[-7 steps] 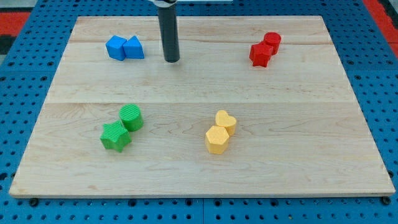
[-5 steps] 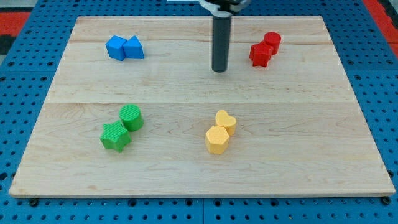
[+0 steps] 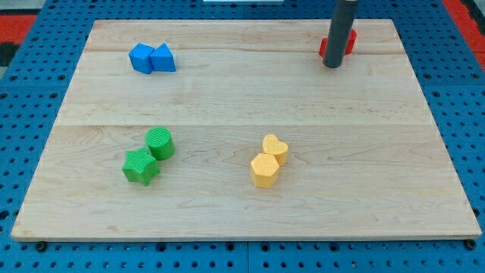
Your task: Move the red blocks towards the top right of the board
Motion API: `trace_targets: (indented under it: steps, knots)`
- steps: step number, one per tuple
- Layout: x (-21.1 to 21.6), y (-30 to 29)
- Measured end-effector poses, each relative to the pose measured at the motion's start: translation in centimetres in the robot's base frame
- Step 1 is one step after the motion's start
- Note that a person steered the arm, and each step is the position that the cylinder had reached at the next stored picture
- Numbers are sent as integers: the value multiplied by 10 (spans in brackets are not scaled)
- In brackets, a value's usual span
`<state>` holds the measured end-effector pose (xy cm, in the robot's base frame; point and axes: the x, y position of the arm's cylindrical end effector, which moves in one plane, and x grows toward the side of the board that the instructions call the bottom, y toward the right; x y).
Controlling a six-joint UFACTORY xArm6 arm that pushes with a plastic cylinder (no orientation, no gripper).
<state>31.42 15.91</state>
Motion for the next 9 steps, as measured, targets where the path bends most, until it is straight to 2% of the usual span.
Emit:
trace_targets:
  steps: [1, 2, 3, 5, 6, 7, 9]
  knots:
    - [28, 9]
    - [55, -57]
    - [77, -153]
    - [79, -323]
    - [70, -380]
    - [51, -412]
    - [3, -371]
